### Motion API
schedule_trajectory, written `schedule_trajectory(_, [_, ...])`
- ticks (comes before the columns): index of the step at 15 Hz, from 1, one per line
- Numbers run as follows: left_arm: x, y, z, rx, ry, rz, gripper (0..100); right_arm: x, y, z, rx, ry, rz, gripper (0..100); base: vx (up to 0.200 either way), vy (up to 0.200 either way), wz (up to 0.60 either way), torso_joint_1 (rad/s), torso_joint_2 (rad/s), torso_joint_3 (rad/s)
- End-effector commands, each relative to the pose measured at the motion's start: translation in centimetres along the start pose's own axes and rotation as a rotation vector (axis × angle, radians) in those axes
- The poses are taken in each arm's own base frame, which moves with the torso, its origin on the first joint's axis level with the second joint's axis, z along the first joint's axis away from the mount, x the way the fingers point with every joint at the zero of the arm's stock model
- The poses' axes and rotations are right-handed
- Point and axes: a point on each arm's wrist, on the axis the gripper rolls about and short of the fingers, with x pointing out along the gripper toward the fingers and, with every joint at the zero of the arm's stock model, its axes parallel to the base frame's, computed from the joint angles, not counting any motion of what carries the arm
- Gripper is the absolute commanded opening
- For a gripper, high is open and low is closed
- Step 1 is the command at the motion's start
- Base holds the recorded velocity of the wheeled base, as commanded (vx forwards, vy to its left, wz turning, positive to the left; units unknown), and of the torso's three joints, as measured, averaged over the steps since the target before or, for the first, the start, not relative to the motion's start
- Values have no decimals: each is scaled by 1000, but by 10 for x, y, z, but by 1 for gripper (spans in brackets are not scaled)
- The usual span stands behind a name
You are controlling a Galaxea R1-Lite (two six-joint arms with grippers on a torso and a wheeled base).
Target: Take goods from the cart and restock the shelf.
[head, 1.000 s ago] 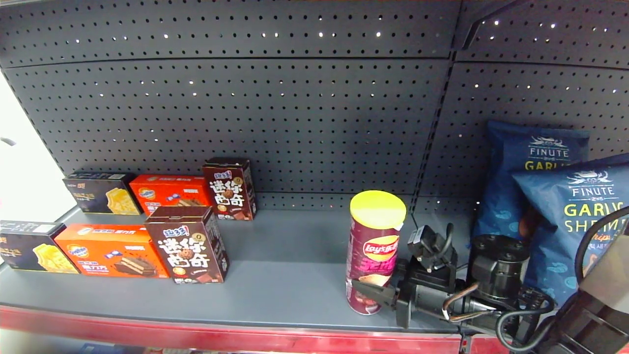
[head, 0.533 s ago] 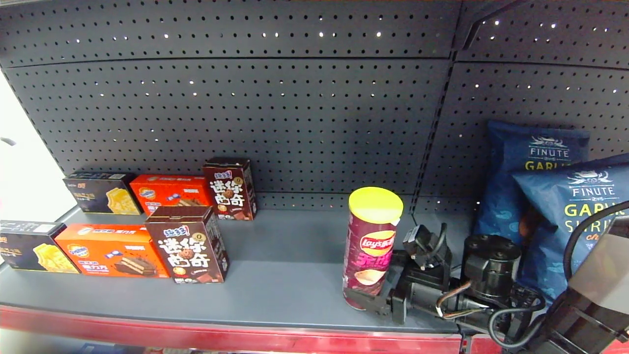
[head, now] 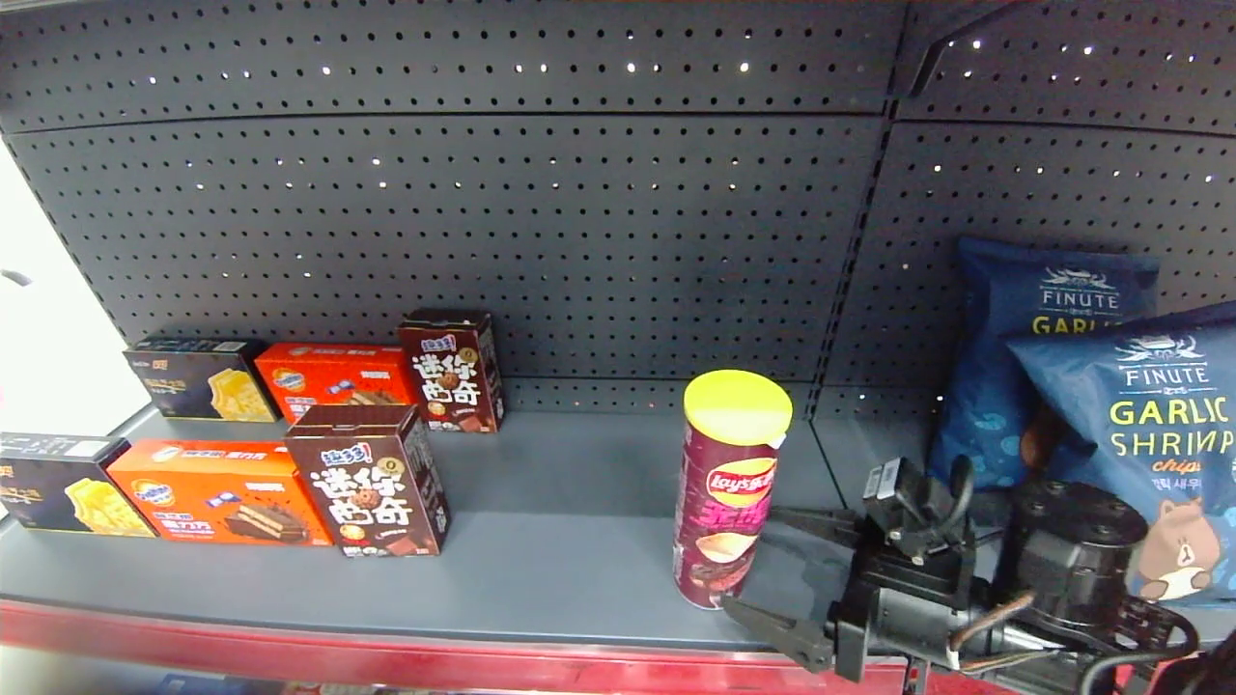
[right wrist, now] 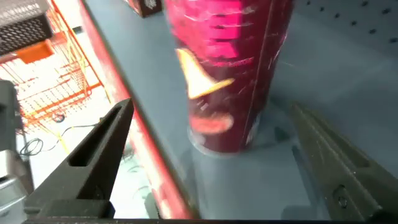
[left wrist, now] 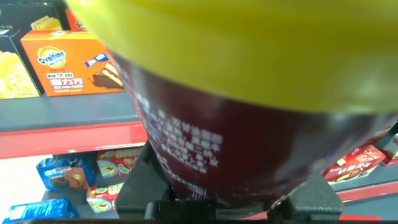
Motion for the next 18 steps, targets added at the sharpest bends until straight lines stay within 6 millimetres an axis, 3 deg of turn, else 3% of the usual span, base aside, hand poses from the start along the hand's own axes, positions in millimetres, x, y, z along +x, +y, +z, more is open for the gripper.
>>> schedule_trajectory(1, [0, 0, 0, 1, -4, 0, 0, -41, 14, 12, -19, -46, -12, 100, 0, 0, 0, 0, 0, 0])
schedule_trajectory(3, [-1, -1, 3, 2, -15, -3, 0, -64, 17, 16, -28, -71, -52, 100, 0, 0, 0, 0, 0, 0])
schedule_trajectory(5, [-9, -7, 41, 46, -92, -28, 0, -89, 14, 27, -54, -130, -138, 100, 0, 0, 0, 0, 0, 0])
schedule_trajectory(6, [-6, -9, 63, 54, -98, -63, 0, -99, 19, 23, -43, -107, -169, 100, 0, 0, 0, 0, 0, 0])
schedule_trajectory(7, [1, -13, 99, 60, -100, -137, 0, -111, 25, 15, -13, -51, -277, 100, 0, 0, 0, 0, 0, 0])
schedule_trajectory(8, [6, -13, 110, 60, -89, -170, 0, -113, 25, 14, -6, -38, -316, 100, 0, 0, 0, 0, 0, 0])
schedule_trajectory(9, [26, -13, 133, 48, -35, -285, 0, -116, 26, 12, 2, -18, -342, 100, 0, 0, 0, 0, 0, 0])
schedule_trajectory(10, [35, -12, 139, 40, -8, -326, 0, -116, 26, 10, 9, 2, -339, 100, 0, 0, 0, 0, 0, 0])
schedule_trajectory(12, [77, -7, 155, 5, 80, -495, 0, -114, 22, 5, 22, 46, -373, 100, 0, 0, 0, 0, 0, 0])
schedule_trajectory(15, [131, 2, 157, -20, 128, -598, 0, -114, 20, 22, 9, 39, -403, 100, 0, 0, 0, 0, 0, 0])
schedule_trajectory(18, [177, -2, 147, -50, 182, -705, 0, -122, 40, 56, -11, 93, -359, 100, 0, 0, 0, 0, 0, 0])
